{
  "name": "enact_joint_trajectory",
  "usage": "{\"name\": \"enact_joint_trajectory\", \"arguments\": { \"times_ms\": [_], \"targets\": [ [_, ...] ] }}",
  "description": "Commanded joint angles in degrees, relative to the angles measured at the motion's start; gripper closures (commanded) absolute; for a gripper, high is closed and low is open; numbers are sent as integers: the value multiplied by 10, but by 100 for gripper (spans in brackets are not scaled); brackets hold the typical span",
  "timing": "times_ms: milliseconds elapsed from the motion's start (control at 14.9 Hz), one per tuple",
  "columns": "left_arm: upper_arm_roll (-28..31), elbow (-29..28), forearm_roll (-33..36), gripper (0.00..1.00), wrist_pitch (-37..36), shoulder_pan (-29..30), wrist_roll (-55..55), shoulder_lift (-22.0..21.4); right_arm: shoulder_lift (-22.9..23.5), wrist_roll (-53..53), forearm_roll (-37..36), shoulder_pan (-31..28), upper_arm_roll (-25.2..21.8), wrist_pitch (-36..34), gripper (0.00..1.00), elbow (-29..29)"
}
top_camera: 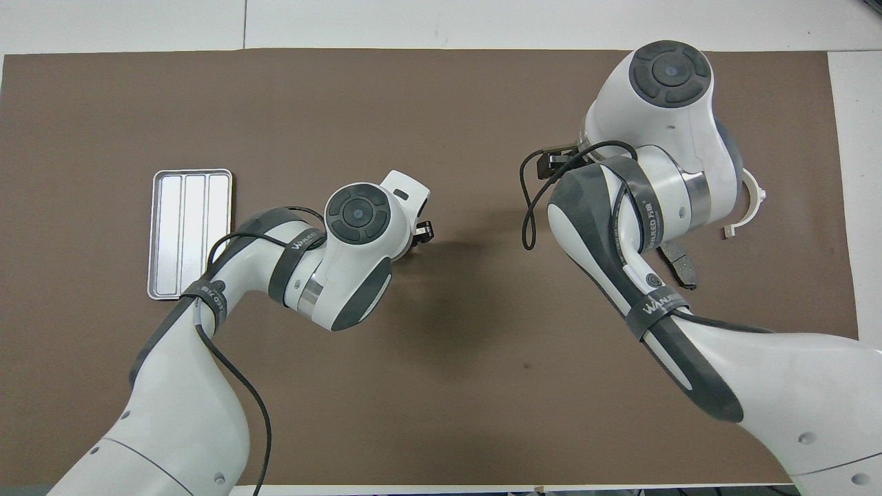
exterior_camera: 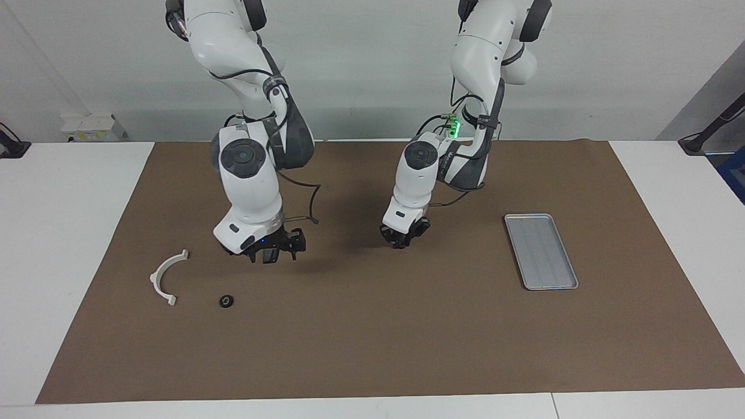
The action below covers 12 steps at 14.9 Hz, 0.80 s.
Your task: Place bearing gear from tray to pile
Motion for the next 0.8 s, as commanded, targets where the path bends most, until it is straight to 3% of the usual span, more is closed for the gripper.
{"name": "enact_joint_trajectory", "arguments": {
  "times_ms": [0,134,334,468,602,736],
  "targets": [
    [1,-3,11,0,-88,61,59,-99,-7,43,9,7,0,4,0,-10],
    [3,17,11,0,-129,127,109,-151,-6,129,10,40,0,11,0,-13],
    [3,39,12,0,-116,223,132,-203,10,271,10,102,0,31,0,-12],
    [4,67,12,0,-126,287,237,-222,28,379,8,142,-1,55,0,-10],
    [4,102,12,0,-219,334,368,-224,66,453,3,181,-1,84,0,-2],
    [7,113,7,0,-333,339,444,-234,102,505,0,198,-1,85,0,32]
  ]
}}
